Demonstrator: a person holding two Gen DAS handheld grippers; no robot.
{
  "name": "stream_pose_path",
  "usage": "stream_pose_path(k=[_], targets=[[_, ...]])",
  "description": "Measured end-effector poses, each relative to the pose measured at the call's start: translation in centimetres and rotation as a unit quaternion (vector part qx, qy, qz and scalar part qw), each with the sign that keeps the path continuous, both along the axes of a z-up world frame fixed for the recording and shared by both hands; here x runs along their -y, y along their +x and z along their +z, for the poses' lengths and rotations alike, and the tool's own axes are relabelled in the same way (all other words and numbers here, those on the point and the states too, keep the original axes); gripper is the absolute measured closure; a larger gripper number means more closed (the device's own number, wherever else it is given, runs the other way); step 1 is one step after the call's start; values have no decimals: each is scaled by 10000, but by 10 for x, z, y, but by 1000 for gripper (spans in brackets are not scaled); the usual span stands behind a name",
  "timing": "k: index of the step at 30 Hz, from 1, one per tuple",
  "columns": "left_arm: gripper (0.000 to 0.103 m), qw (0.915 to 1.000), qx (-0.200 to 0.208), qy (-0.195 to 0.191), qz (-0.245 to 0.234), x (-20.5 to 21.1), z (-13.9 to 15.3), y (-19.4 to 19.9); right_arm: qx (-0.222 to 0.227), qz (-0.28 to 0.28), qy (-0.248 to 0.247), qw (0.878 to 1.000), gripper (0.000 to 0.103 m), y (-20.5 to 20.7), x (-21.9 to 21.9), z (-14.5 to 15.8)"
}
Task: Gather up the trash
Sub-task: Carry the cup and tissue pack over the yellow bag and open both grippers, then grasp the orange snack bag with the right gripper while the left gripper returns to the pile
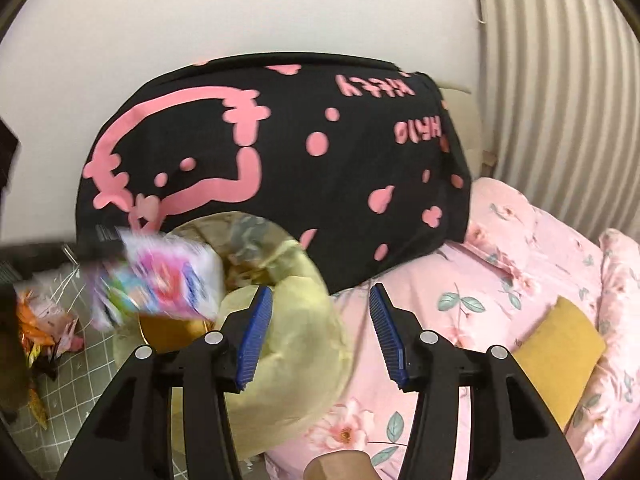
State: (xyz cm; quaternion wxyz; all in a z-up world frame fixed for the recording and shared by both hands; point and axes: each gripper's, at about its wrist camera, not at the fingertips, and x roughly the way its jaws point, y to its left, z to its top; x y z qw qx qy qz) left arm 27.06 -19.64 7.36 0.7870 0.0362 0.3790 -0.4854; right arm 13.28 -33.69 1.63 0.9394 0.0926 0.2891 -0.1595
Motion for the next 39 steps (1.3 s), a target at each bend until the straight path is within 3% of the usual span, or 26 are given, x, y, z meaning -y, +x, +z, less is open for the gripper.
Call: stream_pose_path(k=[3, 10, 11, 13, 14, 15, 23, 25, 30, 36, 39], targets=[[94, 9984, -128, 540, 145, 17, -35, 10, -31, -118, 40, 9999, 55, -5, 9, -5], [94, 9946, -116, 993, 292, 32, -66, 20, -154, -254, 185, 9994, 55, -8, 22, -20], [93, 9943, -80, 1013, 317, 33, -66, 20, -167, -269, 207, 9993, 55, -7, 24, -21], [78, 9950, -53, 933, 349, 31, -63, 17, -175, -285, 229, 9992, 55, -6, 26, -23], [63, 9957, -52, 863, 339, 30, -62, 18, -170, -282, 232, 9992, 55, -5, 27, -23], [59, 9963, -50, 785, 340, 29, -60, 19, -168, -276, 227, 9992, 55, -5, 27, -23], [55, 9930, 395, 557, 959, -14, -25, 8, -26, -84, 173, 9998, 55, 8, 15, -11], [54, 9881, 609, 559, 1294, -31, -18, 5, 21, 44, 156, 9999, 55, 13, 6, -7], [54, 9649, 1133, 725, 2257, -89, -13, -1, 110, 592, 87, 9981, 55, 36, -32, 0], [54, 9374, 1139, 828, 3185, -165, -21, -6, 93, 1297, 16, 9915, 55, 66, -92, -2], [54, 9204, 1122, 989, 3612, -202, -29, -11, 114, 1740, 81, 9847, 50, 81, -125, -6]])
